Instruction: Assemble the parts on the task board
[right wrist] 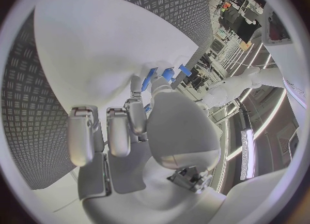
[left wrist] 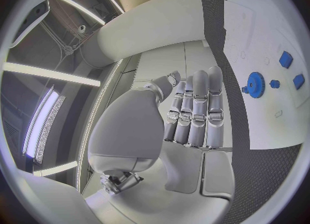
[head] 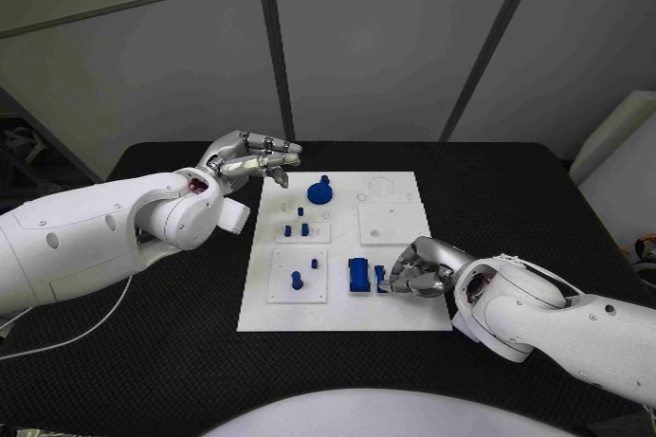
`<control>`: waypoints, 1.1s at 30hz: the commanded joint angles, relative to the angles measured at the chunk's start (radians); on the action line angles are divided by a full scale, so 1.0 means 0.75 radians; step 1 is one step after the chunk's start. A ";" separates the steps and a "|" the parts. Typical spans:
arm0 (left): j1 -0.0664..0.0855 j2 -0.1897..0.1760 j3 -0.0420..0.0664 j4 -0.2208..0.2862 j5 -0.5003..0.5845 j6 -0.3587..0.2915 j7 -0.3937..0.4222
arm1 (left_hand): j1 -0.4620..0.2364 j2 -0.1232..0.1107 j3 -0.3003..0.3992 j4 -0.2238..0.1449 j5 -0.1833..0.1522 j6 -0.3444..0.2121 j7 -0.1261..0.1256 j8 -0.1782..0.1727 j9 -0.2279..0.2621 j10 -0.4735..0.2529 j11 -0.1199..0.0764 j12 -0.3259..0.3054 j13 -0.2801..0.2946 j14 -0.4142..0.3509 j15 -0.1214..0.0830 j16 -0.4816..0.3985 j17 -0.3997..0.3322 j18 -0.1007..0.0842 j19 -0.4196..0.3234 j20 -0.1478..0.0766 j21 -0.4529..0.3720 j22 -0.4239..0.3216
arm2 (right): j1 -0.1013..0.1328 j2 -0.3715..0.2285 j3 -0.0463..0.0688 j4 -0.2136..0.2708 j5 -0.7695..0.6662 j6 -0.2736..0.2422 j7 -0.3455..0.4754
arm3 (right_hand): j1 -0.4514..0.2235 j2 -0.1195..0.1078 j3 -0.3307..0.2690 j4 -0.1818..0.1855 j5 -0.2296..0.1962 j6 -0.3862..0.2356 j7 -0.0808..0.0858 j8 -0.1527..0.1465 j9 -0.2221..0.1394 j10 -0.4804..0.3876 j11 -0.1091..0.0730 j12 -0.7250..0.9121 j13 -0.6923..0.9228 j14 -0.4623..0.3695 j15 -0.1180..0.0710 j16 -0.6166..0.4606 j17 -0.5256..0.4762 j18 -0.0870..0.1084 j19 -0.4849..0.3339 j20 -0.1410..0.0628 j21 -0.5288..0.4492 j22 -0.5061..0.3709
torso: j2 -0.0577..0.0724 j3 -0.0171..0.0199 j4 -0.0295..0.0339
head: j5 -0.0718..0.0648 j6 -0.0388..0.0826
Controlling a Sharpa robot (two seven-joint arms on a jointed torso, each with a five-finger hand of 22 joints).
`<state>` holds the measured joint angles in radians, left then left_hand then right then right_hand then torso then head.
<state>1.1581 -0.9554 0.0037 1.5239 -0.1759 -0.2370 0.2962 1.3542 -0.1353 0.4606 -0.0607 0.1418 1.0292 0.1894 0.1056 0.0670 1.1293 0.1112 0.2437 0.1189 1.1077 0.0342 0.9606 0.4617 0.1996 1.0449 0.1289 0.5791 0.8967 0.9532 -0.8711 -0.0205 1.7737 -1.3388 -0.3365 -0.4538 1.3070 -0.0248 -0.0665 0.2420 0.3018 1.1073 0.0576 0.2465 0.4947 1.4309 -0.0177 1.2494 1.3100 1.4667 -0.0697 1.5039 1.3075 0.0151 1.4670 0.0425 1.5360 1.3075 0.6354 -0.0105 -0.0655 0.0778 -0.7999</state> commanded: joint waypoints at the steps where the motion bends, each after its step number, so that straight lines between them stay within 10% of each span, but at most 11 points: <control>1: 0.001 -0.001 0.001 0.002 0.003 0.012 0.004 | -0.002 0.015 -0.004 -0.001 0.004 -0.007 0.000 -0.001 0.000 -0.008 0.000 0.006 0.001 -0.011 -0.002 -0.008 -0.002 -0.023 -0.008 0.002 -0.004 -0.001 | 0.001 -0.016 0.000 0.021 -0.003 -0.036 0.047 | -0.003 -0.005 -0.018 0.010 0.000 -0.005 -0.001 0.008 0.001 0.003 0.004 -0.004 0.068 0.109 -0.007 0.005 0.207 -0.006 0.099 -0.002 0.000 0.317 | -0.002 -0.0002 -0.0029 | 0.000 0.004; 8: 0.001 0.004 0.000 -0.005 0.026 0.004 0.026 | -0.006 0.014 -0.007 0.002 0.003 -0.007 0.000 -0.001 0.000 -0.009 0.001 0.008 0.002 -0.011 -0.001 -0.008 -0.003 -0.023 -0.008 0.003 -0.006 -0.002 | 0.017 -0.066 0.002 0.015 0.309 -0.043 0.389 | 0.000 -0.008 -0.065 0.040 0.046 -0.078 0.033 -0.032 -0.016 -0.059 0.033 -0.095 0.014 0.077 0.016 -0.079 0.082 0.039 -0.031 0.015 -0.156 0.207 | -0.007 -0.0001 -0.0004 | -0.009 0.025; 13: -0.002 0.020 0.000 -0.028 0.088 -0.004 0.062 | -0.030 0.003 -0.028 0.014 0.001 -0.006 -0.005 0.003 0.001 -0.009 -0.002 0.016 0.005 -0.024 0.002 -0.015 -0.008 -0.025 -0.019 0.008 -0.020 -0.010 | 0.053 -0.060 0.004 -0.067 0.603 -0.013 0.637 | 0.094 0.011 -0.075 0.016 0.042 -0.169 0.077 -0.080 -0.040 -0.390 0.072 -0.636 -0.335 -0.075 0.050 -0.436 -0.349 0.148 -0.384 0.046 -0.620 -0.112 | -0.022 -0.0041 0.0012 | -0.016 0.046; 15: -0.003 0.033 0.000 -0.048 0.122 -0.011 0.083 | -0.045 -0.003 -0.053 0.025 -0.004 -0.006 -0.008 0.006 0.001 -0.012 -0.006 0.022 0.007 -0.083 0.008 -0.074 -0.036 -0.026 -0.070 0.015 -0.071 -0.038 | 0.072 -0.043 0.006 -0.128 0.748 0.005 0.731 | 0.153 0.026 -0.068 0.006 0.015 -0.196 0.101 -0.099 -0.058 -0.519 0.093 -0.838 -0.487 -0.232 0.080 -0.777 -0.683 0.218 -0.649 0.065 -1.002 -0.369 | -0.031 -0.0075 0.0029 | -0.021 0.050; 19: -0.008 0.067 -0.001 -0.099 0.210 -0.033 0.130 | -0.066 -0.001 -0.101 0.059 -0.017 -0.024 -0.015 0.005 0.000 -0.039 0.007 -0.008 -0.020 -0.197 0.048 -0.348 -0.172 -0.032 -0.232 0.058 -0.272 -0.176 | 0.110 0.022 0.014 -0.292 1.007 0.038 0.879 | 0.297 0.054 -0.019 0.004 -0.057 -0.225 0.125 -0.149 -0.122 -0.587 0.139 -1.137 -0.806 -0.463 0.133 -1.216 -0.952 0.209 -0.784 0.124 -1.283 -0.559 | -0.055 -0.0155 0.0006 | -0.028 0.089; 22: -0.013 0.102 -0.001 -0.155 0.279 -0.043 0.171 | -0.068 0.006 -0.127 0.083 -0.022 -0.026 -0.027 0.001 0.000 -0.029 0.019 -0.055 -0.053 -0.213 0.081 -0.582 -0.274 -0.033 -0.354 0.109 -0.453 -0.320 | 0.125 0.101 0.048 -0.448 1.134 0.053 0.968 | 0.365 0.062 0.022 0.022 -0.084 -0.201 0.140 -0.182 -0.177 -0.540 0.165 -1.296 -1.040 -0.549 0.181 -1.449 -1.084 0.209 -0.844 0.169 -1.460 -0.690 | -0.076 -0.0215 -0.0017 | -0.041 0.135; 27: -0.021 0.162 0.000 -0.252 0.355 -0.065 0.234 | -0.065 0.009 -0.182 0.105 -0.024 -0.038 -0.049 -0.032 -0.002 -0.035 0.061 -0.144 -0.074 -0.302 0.147 -0.855 -0.385 -0.023 -0.512 0.189 -0.653 -0.495 | 0.132 0.225 0.107 -0.673 1.291 0.056 1.079 | 0.385 0.046 0.065 0.045 -0.091 -0.191 0.154 -0.244 -0.280 -0.502 0.199 -1.476 -1.353 -0.592 0.239 -1.733 -1.279 0.220 -0.850 0.235 -1.686 -0.888 | -0.093 -0.0202 -0.0085 | -0.049 0.188; 33: -0.032 0.237 0.000 -0.356 0.394 -0.132 0.279 | -0.047 0.038 -0.313 0.112 -0.025 -0.090 -0.093 -0.055 -0.003 -0.137 0.094 -0.237 -0.073 -0.336 0.189 -1.062 -0.501 -0.032 -0.819 0.220 -0.706 -0.779 | 0.134 0.307 0.132 -0.821 1.365 0.054 1.150 | 0.331 0.047 0.072 0.007 -0.101 -0.232 0.147 -0.243 -0.397 -0.527 0.248 -1.578 -1.542 -0.630 0.281 -1.904 -1.450 0.225 -0.839 0.284 -1.870 -1.076 | -0.111 -0.0129 -0.0019 | -0.051 0.221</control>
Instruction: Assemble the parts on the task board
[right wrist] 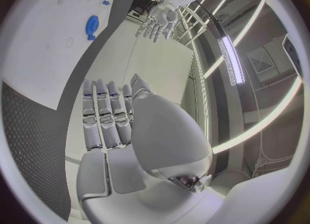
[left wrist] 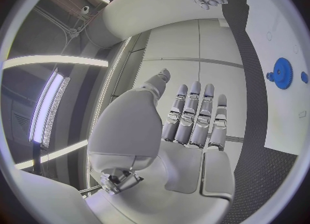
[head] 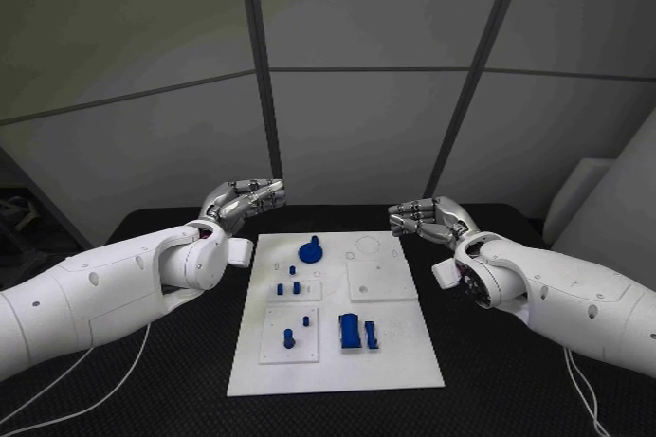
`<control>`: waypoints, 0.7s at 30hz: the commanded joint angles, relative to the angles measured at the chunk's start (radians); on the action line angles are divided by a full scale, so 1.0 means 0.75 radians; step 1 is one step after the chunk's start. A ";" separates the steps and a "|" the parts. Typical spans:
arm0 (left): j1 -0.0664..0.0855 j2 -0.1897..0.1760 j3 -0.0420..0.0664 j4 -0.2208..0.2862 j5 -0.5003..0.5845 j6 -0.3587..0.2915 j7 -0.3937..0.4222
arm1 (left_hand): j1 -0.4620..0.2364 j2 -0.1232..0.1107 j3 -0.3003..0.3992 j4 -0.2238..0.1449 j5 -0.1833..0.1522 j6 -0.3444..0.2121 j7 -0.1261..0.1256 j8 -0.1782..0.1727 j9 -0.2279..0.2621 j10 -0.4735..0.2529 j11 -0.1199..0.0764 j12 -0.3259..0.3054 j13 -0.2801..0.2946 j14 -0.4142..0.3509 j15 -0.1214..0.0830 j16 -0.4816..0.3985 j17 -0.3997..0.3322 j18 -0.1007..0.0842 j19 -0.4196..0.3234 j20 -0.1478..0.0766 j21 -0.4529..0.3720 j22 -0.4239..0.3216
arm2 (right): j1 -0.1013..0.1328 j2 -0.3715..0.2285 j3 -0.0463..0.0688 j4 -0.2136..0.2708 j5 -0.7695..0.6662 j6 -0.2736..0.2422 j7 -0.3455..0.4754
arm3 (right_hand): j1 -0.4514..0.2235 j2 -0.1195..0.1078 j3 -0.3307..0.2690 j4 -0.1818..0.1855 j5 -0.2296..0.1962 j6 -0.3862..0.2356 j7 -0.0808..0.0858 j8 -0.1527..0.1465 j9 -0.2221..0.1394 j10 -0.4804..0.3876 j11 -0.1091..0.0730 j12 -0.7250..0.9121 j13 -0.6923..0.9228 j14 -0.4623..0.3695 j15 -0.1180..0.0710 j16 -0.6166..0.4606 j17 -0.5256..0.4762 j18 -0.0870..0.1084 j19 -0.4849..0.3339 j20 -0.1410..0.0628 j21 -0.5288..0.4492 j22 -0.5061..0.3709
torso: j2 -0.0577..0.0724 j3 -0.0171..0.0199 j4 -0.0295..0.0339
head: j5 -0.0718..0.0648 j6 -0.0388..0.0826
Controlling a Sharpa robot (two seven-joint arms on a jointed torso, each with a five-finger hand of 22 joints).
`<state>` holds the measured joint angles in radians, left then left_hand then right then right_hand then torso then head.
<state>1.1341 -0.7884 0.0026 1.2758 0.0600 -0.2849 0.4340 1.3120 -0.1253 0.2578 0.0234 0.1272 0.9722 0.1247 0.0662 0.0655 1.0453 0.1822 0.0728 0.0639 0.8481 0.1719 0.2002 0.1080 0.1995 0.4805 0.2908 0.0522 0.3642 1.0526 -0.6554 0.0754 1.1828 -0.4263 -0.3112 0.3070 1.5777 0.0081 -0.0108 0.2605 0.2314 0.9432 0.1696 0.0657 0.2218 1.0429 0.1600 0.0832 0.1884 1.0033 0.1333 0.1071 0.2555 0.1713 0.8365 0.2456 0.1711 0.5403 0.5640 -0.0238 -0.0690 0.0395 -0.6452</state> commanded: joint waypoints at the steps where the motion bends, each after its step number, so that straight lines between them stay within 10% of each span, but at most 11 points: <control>1: -0.002 0.022 0.002 -0.036 0.083 -0.078 0.099 | 0.013 0.035 -0.061 0.002 -0.004 -0.018 -0.008 -0.004 -0.001 -0.037 -0.002 -0.014 -0.002 0.014 0.008 -0.069 -0.042 -0.032 -0.080 0.002 -0.006 -0.092 | 0.002 0.030 0.006 -0.050 0.154 0.019 0.142 | -0.045 0.005 -0.004 -0.029 -0.008 -0.020 -0.004 -0.003 -0.056 -0.019 0.017 -0.026 -0.074 -0.019 0.011 -0.057 -0.079 0.017 0.006 0.019 -0.079 -0.086 | -0.018 0.0058 0.0015 | 0.001 0.016; 5: -0.009 0.053 0.002 -0.068 0.089 -0.108 0.110 | 0.027 0.059 -0.113 0.000 -0.002 -0.031 -0.006 -0.005 -0.002 -0.064 -0.007 -0.017 -0.003 0.025 0.011 -0.121 -0.059 -0.034 -0.077 0.004 -0.005 -0.129 | 0.002 0.062 0.010 -0.099 0.165 0.021 0.156 | -0.084 0.013 -0.006 -0.077 -0.007 -0.029 -0.001 -0.005 -0.121 -0.039 0.015 -0.028 -0.148 -0.038 0.016 -0.062 -0.168 0.016 0.017 0.033 -0.143 -0.185 | -0.023 0.0095 0.0006 | 0.006 0.012; 6: -0.009 0.043 0.001 -0.059 0.043 -0.045 0.041 | -0.505 0.167 -0.176 -0.031 -0.051 -0.403 -0.053 -0.088 -0.087 -0.456 -0.078 -0.097 -0.085 -0.330 -0.061 -0.159 -0.144 -0.081 -0.246 -0.114 -0.070 -0.232 | 0.000 0.055 0.008 -0.085 0.087 0.004 0.072 | -0.680 -0.011 0.014 -0.150 -0.093 -0.394 -0.069 -0.088 -0.162 -0.440 -0.052 -0.111 -0.251 -0.423 -0.043 -0.143 -0.206 -0.069 -0.325 -0.080 -0.228 -0.329 | -0.014 0.0052 0.0006 | 0.001 0.014; 10: -0.014 0.041 0.001 -0.037 0.037 -0.073 0.044 | -0.649 0.167 -0.202 -0.031 -0.066 -0.514 -0.066 -0.088 -0.087 -0.572 -0.097 -0.097 -0.085 -0.417 -0.082 -0.267 -0.144 -0.081 -0.290 -0.147 -0.070 -0.266 | 0.000 0.045 0.003 -0.057 0.109 -0.025 0.082 | -0.850 -0.011 0.014 -0.181 -0.120 -0.493 -0.086 -0.088 -0.188 -0.550 -0.070 -0.111 -0.251 -0.529 -0.057 -0.143 -0.235 -0.069 -0.411 -0.103 -0.228 -0.390 | -0.016 0.0094 0.0150 | -0.008 0.022; 12: -0.019 0.040 0.001 -0.015 0.031 -0.103 0.048 | -0.735 0.167 -0.212 -0.031 -0.073 -0.575 -0.166 -0.088 -0.087 -0.636 -0.108 -0.097 -0.085 -0.473 -0.093 -0.267 -0.144 -0.081 -0.316 -0.167 -0.070 -0.283 | 0.000 0.034 -0.002 -0.028 0.133 -0.055 0.093 | -0.946 -0.011 0.014 -0.193 -0.134 -0.552 -0.097 -0.088 -0.197 -0.615 -0.081 -0.111 -0.251 -0.591 -0.067 -0.143 -0.244 -0.078 -0.466 -0.121 -0.228 -0.416 | -0.018 0.0137 0.0299 | -0.016 0.029; 13: -0.023 0.039 0.000 0.000 0.027 -0.123 0.051 | -0.777 0.167 -0.218 -0.031 -0.170 -0.604 -0.166 -0.088 -0.087 -0.668 -0.114 -0.097 -0.085 -0.500 -0.099 -0.267 -0.144 -0.081 -0.330 -0.175 -0.070 -0.291 | 0.000 0.027 -0.006 -0.009 0.148 -0.074 0.099 | -0.994 -0.011 0.014 -0.199 -0.141 -0.581 -0.101 -0.088 -0.201 -0.647 -0.086 -0.111 -0.251 -0.622 -0.071 -0.143 -0.341 -0.085 -0.493 -0.129 -0.228 -0.428 | -0.020 0.0165 0.0397 | -0.022 0.034; 15: -0.031 0.036 0.000 0.034 0.017 -0.169 0.056 | -0.851 0.167 -0.227 -0.031 -0.170 -0.657 -0.166 -0.088 -0.087 -0.723 -0.124 -0.097 -0.085 -0.548 -0.109 -0.267 -0.144 -0.081 -0.352 -0.193 -0.070 -0.306 | -0.001 0.011 -0.014 0.036 0.184 -0.120 0.115 | -1.080 -0.011 0.014 -0.211 -0.154 -0.634 -0.111 -0.088 -0.296 -0.705 -0.096 -0.111 -0.251 -0.678 -0.080 -0.143 -0.341 -0.091 -0.541 -0.144 -0.228 -0.451 | -0.022 0.0225 0.0601 | -0.034 0.044; 16: -0.038 0.034 0.000 0.065 0.009 -0.210 0.061 | -0.900 0.167 -0.233 -0.031 -0.170 -0.693 -0.166 -0.088 -0.087 -0.760 -0.131 -0.097 -0.085 -0.580 -0.115 -0.267 -0.144 -0.081 -0.368 -0.203 -0.070 -0.316 | -0.001 -0.004 -0.021 0.077 0.216 -0.162 0.129 | -1.132 -0.011 0.014 -0.218 -0.163 -0.665 -0.117 -0.088 -0.296 -0.740 -0.102 -0.111 -0.251 -0.711 -0.178 -0.143 -0.341 -0.095 -0.570 -0.154 -0.228 -0.465 | -0.024 0.0261 0.0725 | -0.041 0.051; 19: -0.055 0.029 -0.001 0.142 -0.012 -0.313 0.074 | -0.988 0.167 -0.244 -0.031 -0.170 -0.755 -0.166 -0.088 -0.087 -0.826 -0.142 -0.097 -0.085 -0.637 -0.127 -0.267 -0.144 -0.081 -0.396 -0.223 -0.070 -0.334 | -0.001 -0.041 -0.039 0.177 0.297 -0.264 0.165 | -1.238 -0.011 0.014 -0.231 -0.178 -0.730 -0.129 -0.088 -0.296 -0.811 -0.114 -0.111 -0.251 -0.779 -0.178 -0.143 -0.341 -0.106 -0.630 -0.173 -0.228 -0.492 | -0.026 0.0306 0.0883 | -0.050 0.058; 20: -0.062 0.027 -0.001 0.171 -0.020 -0.352 0.079 | -1.022 0.167 -0.248 -0.031 -0.170 -0.779 -0.166 -0.088 -0.087 -0.851 -0.147 -0.097 -0.085 -0.659 -0.132 -0.267 -0.144 -0.081 -0.406 -0.231 -0.070 -0.340 | -0.002 -0.055 -0.046 0.215 0.327 -0.304 0.178 | -1.271 -0.011 0.014 -0.236 -0.183 -0.751 -0.226 -0.088 -0.296 -0.833 -0.118 -0.111 -0.251 -0.801 -0.178 -0.143 -0.341 -0.106 -0.649 -0.179 -0.228 -0.501 | -0.026 0.0313 0.0908 | -0.052 0.060; 21: -0.068 0.025 -0.002 0.200 -0.028 -0.390 0.083 | -1.050 0.167 -0.344 -0.031 -0.170 -0.799 -0.166 -0.088 -0.087 -0.872 -0.243 -0.097 -0.085 -0.677 -0.136 -0.267 -0.144 -0.081 -0.413 -0.238 -0.070 -0.346 | -0.002 -0.069 -0.053 0.253 0.358 -0.343 0.192 | -1.305 -0.011 0.014 -0.240 -0.189 -0.771 -0.226 -0.088 -0.296 -0.856 -0.213 -0.111 -0.251 -0.823 -0.178 -0.143 -0.341 -0.119 -0.668 -0.184 -0.228 -0.510 | -0.026 0.0317 0.0919 | -0.053 0.060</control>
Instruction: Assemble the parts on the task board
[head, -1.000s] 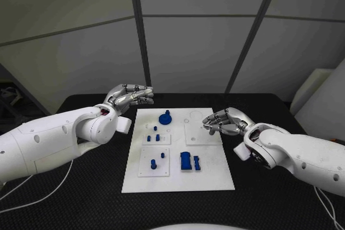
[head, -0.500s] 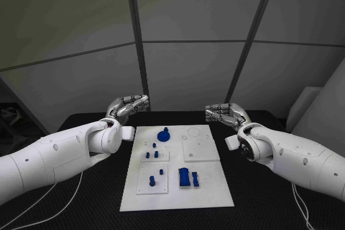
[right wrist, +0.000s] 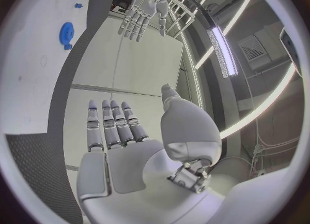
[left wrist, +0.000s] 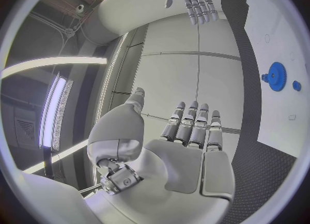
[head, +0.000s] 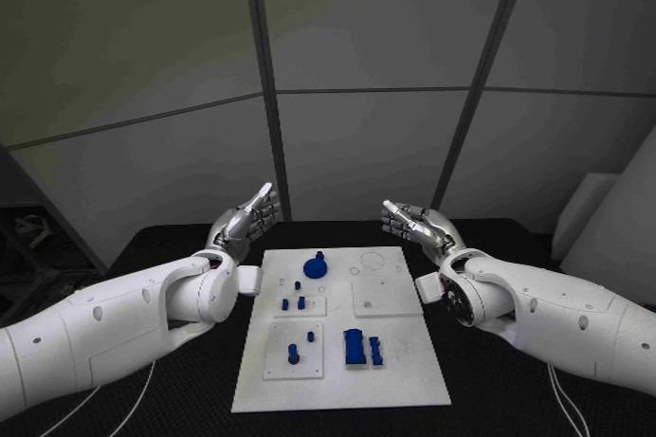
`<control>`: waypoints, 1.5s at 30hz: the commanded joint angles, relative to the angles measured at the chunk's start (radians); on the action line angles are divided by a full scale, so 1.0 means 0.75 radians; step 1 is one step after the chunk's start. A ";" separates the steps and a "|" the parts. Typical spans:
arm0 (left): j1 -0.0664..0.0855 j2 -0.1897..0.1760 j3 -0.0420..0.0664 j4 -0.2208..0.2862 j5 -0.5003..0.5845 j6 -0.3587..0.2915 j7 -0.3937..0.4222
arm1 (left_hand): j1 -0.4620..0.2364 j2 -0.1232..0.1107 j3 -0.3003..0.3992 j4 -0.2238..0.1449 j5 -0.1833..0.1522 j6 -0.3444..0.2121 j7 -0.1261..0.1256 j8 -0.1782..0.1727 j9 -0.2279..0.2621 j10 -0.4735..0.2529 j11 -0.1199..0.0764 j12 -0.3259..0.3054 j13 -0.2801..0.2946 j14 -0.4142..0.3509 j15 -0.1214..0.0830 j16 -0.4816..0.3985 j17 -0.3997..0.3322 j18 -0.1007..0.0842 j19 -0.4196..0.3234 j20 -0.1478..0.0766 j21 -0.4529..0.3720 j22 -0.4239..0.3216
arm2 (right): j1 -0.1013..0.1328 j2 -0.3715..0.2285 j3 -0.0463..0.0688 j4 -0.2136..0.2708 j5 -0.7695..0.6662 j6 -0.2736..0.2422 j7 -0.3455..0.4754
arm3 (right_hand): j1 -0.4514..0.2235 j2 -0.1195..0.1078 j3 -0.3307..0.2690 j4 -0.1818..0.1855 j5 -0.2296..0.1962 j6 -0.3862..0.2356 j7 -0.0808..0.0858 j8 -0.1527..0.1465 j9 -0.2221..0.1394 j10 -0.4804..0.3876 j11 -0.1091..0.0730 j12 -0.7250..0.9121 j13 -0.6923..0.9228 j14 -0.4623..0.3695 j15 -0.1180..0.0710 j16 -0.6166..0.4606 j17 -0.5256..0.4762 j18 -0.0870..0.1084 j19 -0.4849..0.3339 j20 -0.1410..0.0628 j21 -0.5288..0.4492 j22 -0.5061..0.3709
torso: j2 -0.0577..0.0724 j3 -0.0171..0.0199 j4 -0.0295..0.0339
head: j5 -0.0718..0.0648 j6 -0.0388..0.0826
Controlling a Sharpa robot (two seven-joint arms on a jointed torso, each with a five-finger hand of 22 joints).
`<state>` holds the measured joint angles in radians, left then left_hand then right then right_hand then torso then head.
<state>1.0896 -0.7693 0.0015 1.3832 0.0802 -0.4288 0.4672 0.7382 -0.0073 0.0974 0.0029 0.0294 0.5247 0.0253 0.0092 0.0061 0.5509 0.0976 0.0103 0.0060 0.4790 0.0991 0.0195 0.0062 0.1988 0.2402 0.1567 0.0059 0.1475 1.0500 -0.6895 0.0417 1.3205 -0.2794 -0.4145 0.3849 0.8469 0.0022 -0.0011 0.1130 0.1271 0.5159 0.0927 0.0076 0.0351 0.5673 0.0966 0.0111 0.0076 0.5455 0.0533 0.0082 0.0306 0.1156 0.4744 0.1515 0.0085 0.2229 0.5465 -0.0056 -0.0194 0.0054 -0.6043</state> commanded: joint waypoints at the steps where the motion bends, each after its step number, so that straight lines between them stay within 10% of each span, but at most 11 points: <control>1: -0.015 -0.003 0.000 0.083 -0.062 -0.234 0.043 | -0.314 0.010 -0.130 -0.004 -0.039 -0.223 -0.034 -0.012 -0.008 -0.234 -0.130 -0.014 -0.008 -0.204 -0.132 -0.026 -0.008 -0.080 -0.103 -0.066 -0.008 -0.063 | 0.001 -0.037 -0.015 0.105 0.191 -0.241 0.100 | -0.364 -0.003 0.002 -0.048 -0.054 -0.221 -0.124 -0.010 -0.047 -0.243 -0.129 -0.015 -0.010 -0.234 -0.071 -0.011 -0.041 -0.046 -0.203 -0.066 -0.011 -0.096 | -0.003 0.0074 0.0258 | -0.007 0.006; 3: -0.026 -0.006 -0.001 0.133 -0.075 -0.299 0.051 | -0.360 0.010 -0.130 -0.004 -0.039 -0.256 -0.034 -0.012 -0.008 -0.268 -0.130 -0.014 -0.008 -0.233 -0.132 -0.026 -0.008 -0.080 -0.116 -0.076 -0.008 -0.072 | 0.001 -0.061 -0.026 0.171 0.243 -0.309 0.123 | -0.420 -0.003 0.002 -0.054 -0.063 -0.256 -0.124 -0.010 -0.047 -0.281 -0.129 -0.015 -0.010 -0.270 -0.071 -0.011 -0.041 -0.046 -0.235 -0.075 -0.011 -0.111 | -0.003 0.0074 0.0258 | -0.007 0.006; 4: -0.031 -0.008 -0.001 0.153 -0.081 -0.327 0.055 | -0.385 0.010 -0.130 -0.004 -0.039 -0.274 -0.034 -0.012 -0.008 -0.288 -0.130 -0.014 -0.008 -0.250 -0.132 -0.026 -0.008 -0.080 -0.125 -0.083 -0.008 -0.077 | 0.001 -0.071 -0.031 0.199 0.265 -0.337 0.133 | -0.447 -0.003 0.002 -0.151 -0.067 -0.272 -0.124 -0.010 -0.047 -0.299 -0.129 -0.015 -0.010 -0.288 -0.071 -0.011 -0.041 -0.046 -0.250 -0.081 -0.011 -0.118 | -0.003 0.0074 0.0258 | -0.007 0.006; 5: -0.037 -0.009 -0.001 0.180 -0.088 -0.363 0.059 | -0.423 0.010 -0.130 -0.004 -0.039 -0.301 -0.034 -0.012 -0.008 -0.316 -0.130 -0.014 -0.008 -0.274 -0.132 -0.026 -0.008 -0.080 -0.137 -0.090 -0.008 -0.084 | 0.001 -0.085 -0.038 0.236 0.295 -0.375 0.146 | -0.488 -0.003 0.002 -0.151 -0.073 -0.297 -0.124 -0.010 -0.047 -0.327 -0.129 -0.015 -0.010 -0.314 -0.071 -0.011 -0.041 -0.154 -0.273 -0.087 -0.011 -0.129 | -0.003 0.0074 0.0258 | -0.007 0.006; 6: -0.041 -0.011 -0.001 0.196 -0.093 -0.384 0.062 | -0.446 0.010 -0.130 -0.004 -0.039 -0.317 -0.034 -0.012 -0.008 -0.333 -0.130 -0.014 -0.008 -0.289 -0.132 -0.026 -0.008 -0.080 -0.143 -0.096 -0.008 -0.089 | 0.000 -0.093 -0.042 0.257 0.312 -0.397 0.154 | -0.514 -0.003 0.002 -0.151 -0.169 -0.313 -0.124 -0.010 -0.047 -0.345 -0.129 -0.015 -0.010 -0.331 -0.071 -0.011 -0.041 -0.061 -0.288 -0.092 -0.011 -0.136 | -0.003 0.0074 0.0258 | -0.007 0.006; 8: -0.046 -0.012 -0.002 0.221 -0.099 -0.417 0.066 | -0.482 0.010 -0.130 -0.004 -0.039 -0.343 -0.034 -0.012 -0.008 -0.359 -0.130 -0.014 -0.008 -0.313 -0.132 -0.026 -0.008 -0.079 -0.156 -0.102 -0.008 -0.096 | 0.000 -0.105 -0.048 0.291 0.339 -0.431 0.166 | -0.553 -0.003 0.002 -0.151 -0.169 -0.337 -0.124 -0.010 -0.047 -0.370 -0.129 -0.015 -0.010 -0.356 -0.071 -0.011 -0.041 -0.061 -0.309 -0.099 -0.011 -0.145 | -0.003 0.0074 0.0258 | -0.007 0.006; 9: -0.049 -0.013 -0.002 0.230 -0.102 -0.430 0.067 | -0.501 0.010 -0.130 -0.004 -0.039 -0.356 -0.034 -0.012 -0.008 -0.374 -0.130 -0.014 -0.008 -0.326 -0.132 -0.026 -0.008 -0.080 -0.161 -0.108 -0.008 -0.100 | 0.000 -0.110 -0.051 0.304 0.350 -0.445 0.170 | -0.575 -0.003 0.002 -0.151 -0.169 -0.350 -0.124 -0.010 -0.047 -0.385 -0.129 -0.015 -0.010 -0.370 -0.071 -0.011 -0.041 -0.154 -0.322 -0.103 -0.011 -0.151 | -0.003 0.0074 0.0258 | -0.007 0.006; 10: -0.050 -0.013 -0.002 0.234 -0.103 -0.436 0.068 | -0.514 0.010 -0.130 -0.004 -0.039 -0.366 -0.034 -0.012 -0.008 -0.384 -0.130 -0.014 -0.008 -0.334 -0.132 -0.026 -0.008 -0.080 -0.165 -0.111 -0.008 -0.103 | 0.000 -0.112 -0.052 0.310 0.355 -0.451 0.172 | -0.585 -0.003 0.002 -0.151 -0.169 -0.357 -0.124 -0.010 -0.047 -0.392 -0.129 -0.015 -0.010 -0.377 -0.071 -0.011 -0.041 -0.154 -0.327 -0.105 -0.011 -0.154 | -0.003 0.0074 0.0258 | -0.007 0.006; 11: -0.051 -0.014 -0.002 0.241 -0.105 -0.444 0.069 | -0.529 0.010 -0.130 -0.004 -0.039 -0.376 -0.034 -0.012 -0.008 -0.395 -0.130 -0.014 -0.008 -0.343 -0.132 -0.026 -0.008 -0.079 -0.169 -0.209 -0.008 -0.197 | 0.000 -0.116 -0.053 0.320 0.362 -0.461 0.176 | -0.609 -0.003 0.002 -0.151 -0.169 -0.371 -0.124 -0.010 -0.047 -0.408 -0.129 -0.015 -0.010 -0.392 -0.071 -0.011 -0.041 -0.154 -0.341 -0.202 -0.011 -0.160 | -0.003 0.0074 0.0258 | -0.007 0.006; 21: -0.053 -0.014 -0.002 0.249 -0.107 -0.455 0.070 | -0.691 0.010 -0.130 -0.004 -0.039 -0.492 -0.034 -0.012 -0.008 -0.515 -0.130 -0.014 -0.008 -0.448 -0.132 -0.026 -0.008 -0.080 -0.320 -0.209 -0.008 -0.197 | 0.000 -0.121 -0.056 0.333 0.373 -0.474 0.180 | -0.794 -0.003 0.002 -0.151 -0.169 -0.483 -0.124 -0.010 -0.047 -0.531 -0.129 -0.015 -0.010 -0.510 -0.071 -0.011 -0.041 -0.154 -0.443 -0.202 -0.011 -0.297 | -0.003 0.0074 0.0258 | -0.007 0.006; 45: -0.053 -0.014 -0.002 0.249 -0.107 -0.455 0.070 | -0.984 0.010 -0.130 -0.004 -0.039 -0.700 -0.034 -0.012 -0.008 -0.735 -0.130 -0.014 -0.008 -0.639 -0.132 -0.026 -0.008 -0.079 -0.320 -0.209 -0.008 -0.197 | 0.000 -0.121 -0.056 0.333 0.373 -0.474 0.180 | -1.129 -0.003 0.002 -0.151 -0.169 -0.688 -0.124 -0.010 -0.047 -0.756 -0.129 -0.015 -0.010 -0.727 -0.071 -0.011 -0.041 -0.154 -0.633 -0.202 -0.011 -0.297 | -0.003 0.0074 0.0258 | -0.007 0.006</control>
<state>1.0483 -0.7799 -0.0007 1.5682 0.0152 -0.7662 0.4985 0.0064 -0.0009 0.0054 -0.0001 0.0034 0.0035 0.0001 0.0048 0.0014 0.0039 0.0004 0.0061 0.0014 0.0054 -0.0001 0.0060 0.0009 0.1990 0.0050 0.0003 0.0060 0.0009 1.0484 -0.7798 -0.0004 1.5679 0.0006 -0.7640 0.5049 0.0102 0.0000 0.0003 0.0071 0.0050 0.0049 -0.0003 0.0039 0.0014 0.0051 0.0000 0.0035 0.0012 0.0035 -0.0001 0.0046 0.0014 0.0068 0.0054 -0.0003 0.0038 0.0008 0.5442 0.0000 0.0001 0.0001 -0.5998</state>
